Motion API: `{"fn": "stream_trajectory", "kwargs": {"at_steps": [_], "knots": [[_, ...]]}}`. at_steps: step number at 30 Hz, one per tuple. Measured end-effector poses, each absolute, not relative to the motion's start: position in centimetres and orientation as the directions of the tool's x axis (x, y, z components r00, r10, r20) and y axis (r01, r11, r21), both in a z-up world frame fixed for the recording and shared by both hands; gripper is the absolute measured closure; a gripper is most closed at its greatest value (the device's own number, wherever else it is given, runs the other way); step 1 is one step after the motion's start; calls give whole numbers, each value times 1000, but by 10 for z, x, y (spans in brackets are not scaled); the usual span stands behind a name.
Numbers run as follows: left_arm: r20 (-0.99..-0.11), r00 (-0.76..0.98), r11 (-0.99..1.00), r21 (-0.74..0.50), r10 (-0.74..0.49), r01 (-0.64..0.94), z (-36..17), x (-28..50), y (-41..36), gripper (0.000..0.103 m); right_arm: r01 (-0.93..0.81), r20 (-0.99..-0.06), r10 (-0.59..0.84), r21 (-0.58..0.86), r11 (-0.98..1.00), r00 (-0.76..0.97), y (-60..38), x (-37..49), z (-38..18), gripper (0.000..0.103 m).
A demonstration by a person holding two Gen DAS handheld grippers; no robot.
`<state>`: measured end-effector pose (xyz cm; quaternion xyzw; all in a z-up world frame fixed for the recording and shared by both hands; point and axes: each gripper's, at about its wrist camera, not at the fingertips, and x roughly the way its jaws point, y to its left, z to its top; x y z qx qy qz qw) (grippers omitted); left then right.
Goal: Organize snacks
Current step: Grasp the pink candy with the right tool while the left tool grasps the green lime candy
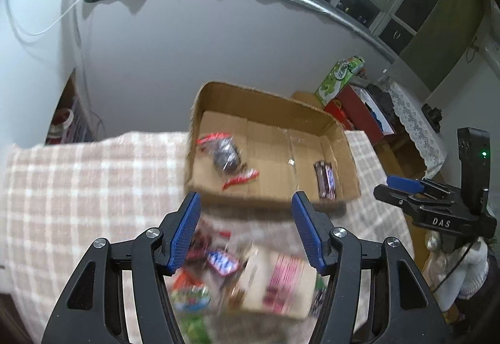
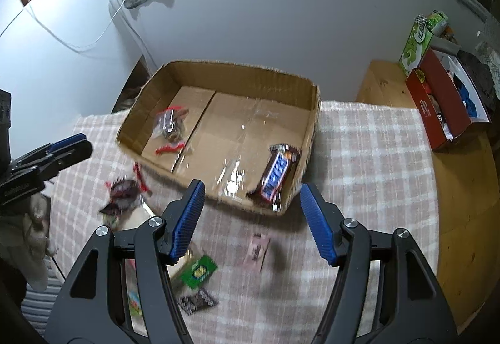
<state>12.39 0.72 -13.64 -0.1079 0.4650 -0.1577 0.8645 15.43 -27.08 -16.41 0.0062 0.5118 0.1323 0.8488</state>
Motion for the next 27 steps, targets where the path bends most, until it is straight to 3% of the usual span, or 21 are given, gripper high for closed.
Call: {"fn": "stream_trajectory", "kwargs": {"at_steps": [19,27], "knots": [[-868,428,954,-297,-252,-42,-198,21,52,43,-178,-905,175,113,978,388,-292,86,-210,36],[-886,387,952,-301,-256,-60,-218,8,45,54,-170,-929,147,93,981,340,-289,94,-227,36]]}}
